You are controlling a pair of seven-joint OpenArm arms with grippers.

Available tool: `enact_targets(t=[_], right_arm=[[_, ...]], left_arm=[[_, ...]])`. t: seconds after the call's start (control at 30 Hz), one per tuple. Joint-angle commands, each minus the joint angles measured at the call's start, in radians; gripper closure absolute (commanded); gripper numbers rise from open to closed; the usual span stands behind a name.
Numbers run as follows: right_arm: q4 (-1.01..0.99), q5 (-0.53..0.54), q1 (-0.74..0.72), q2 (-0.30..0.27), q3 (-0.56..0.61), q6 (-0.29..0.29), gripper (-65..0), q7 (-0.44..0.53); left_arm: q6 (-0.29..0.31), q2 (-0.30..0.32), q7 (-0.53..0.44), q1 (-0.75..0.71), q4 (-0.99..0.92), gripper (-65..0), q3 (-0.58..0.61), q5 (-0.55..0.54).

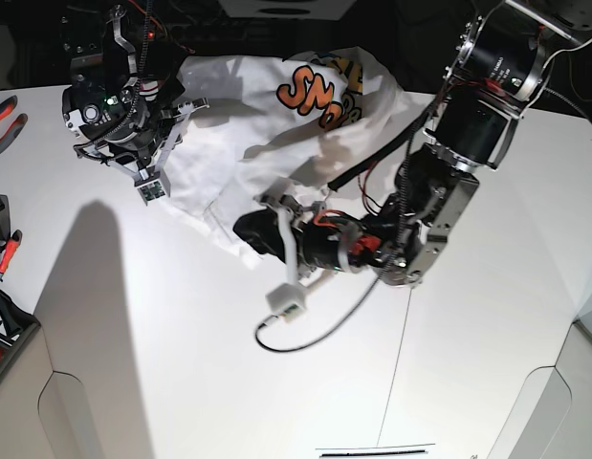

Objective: Layout the t-shirt on the table in an organized manner, then fold the t-shirt properly
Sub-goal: 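Hold the shirt with both grippers and stretch it apart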

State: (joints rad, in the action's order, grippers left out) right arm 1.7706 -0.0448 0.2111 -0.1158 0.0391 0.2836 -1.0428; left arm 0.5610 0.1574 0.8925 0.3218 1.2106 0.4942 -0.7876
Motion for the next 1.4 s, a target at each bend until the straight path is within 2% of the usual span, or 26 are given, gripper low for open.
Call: enact_targets(t=[0.0, 0.47, 0.57, 0.63, 0.97, 1.0, 1.03, 1.1, 1.13, 1.37], right_arm=[[0.005, 0.001, -0.006, 0.0, -0.001, 0.002, -12.7, 0.015], [-0.137, 0.004, -0.038, 0.0, 0.0, 0.001, -12.7, 0.029], [-0.149, 0.004, -0.039, 0.0, 0.0, 0.001, -12.7, 0.029], [-0.149, 0.004, -0.039, 0.0, 0.0, 0.001, -12.7, 0.029], [-0.149, 0.004, -0.039, 0.002, 0.0, 0.001, -12.7, 0.029], [-0.149, 0.004, -0.039, 0.003, 0.001, 0.001, -12.7, 0.029], [-0.149, 0.004, -0.039, 0.003, 0.001, 0.001, -12.7, 0.029], [-0.149, 0.004, -0.039, 0.003, 0.001, 0.001, -12.7, 0.029], [-0.149, 0.004, -0.039, 0.003, 0.001, 0.001, -12.7, 0.029], [-0.149, 0.004, -0.039, 0.003, 0.0, 0.0, -12.5, 0.029]], left_arm=[[-0.005, 0.0, -0.036, 0.027, 0.016, -24.6, 0.006, -0.005], [-0.019, 0.001, -0.088, 0.047, 0.023, -24.6, -0.003, 0.088], [-0.019, 0.001, -0.093, 0.049, 0.023, -24.8, -0.003, 0.143], [-0.019, 0.001, -0.102, 0.043, 0.023, -27.2, -0.003, 0.179], [-0.026, 0.001, -0.111, -0.006, 0.023, -26.9, -0.003, 0.178], [-0.026, 0.001, -0.111, -0.006, 0.023, -24.5, -0.003, 0.177], [-0.026, 0.001, -0.111, -0.006, 0.023, -18.6, -0.003, 0.166], [-0.026, 0.001, -0.111, -0.003, 0.023, -2.8, -0.006, 0.132], [-0.026, 0.001, -0.109, 0.003, 0.026, 0.0, -0.014, 0.116], [-0.018, 0.039, -0.072, 0.05, 0.12, 0.0, -0.169, 0.09]])
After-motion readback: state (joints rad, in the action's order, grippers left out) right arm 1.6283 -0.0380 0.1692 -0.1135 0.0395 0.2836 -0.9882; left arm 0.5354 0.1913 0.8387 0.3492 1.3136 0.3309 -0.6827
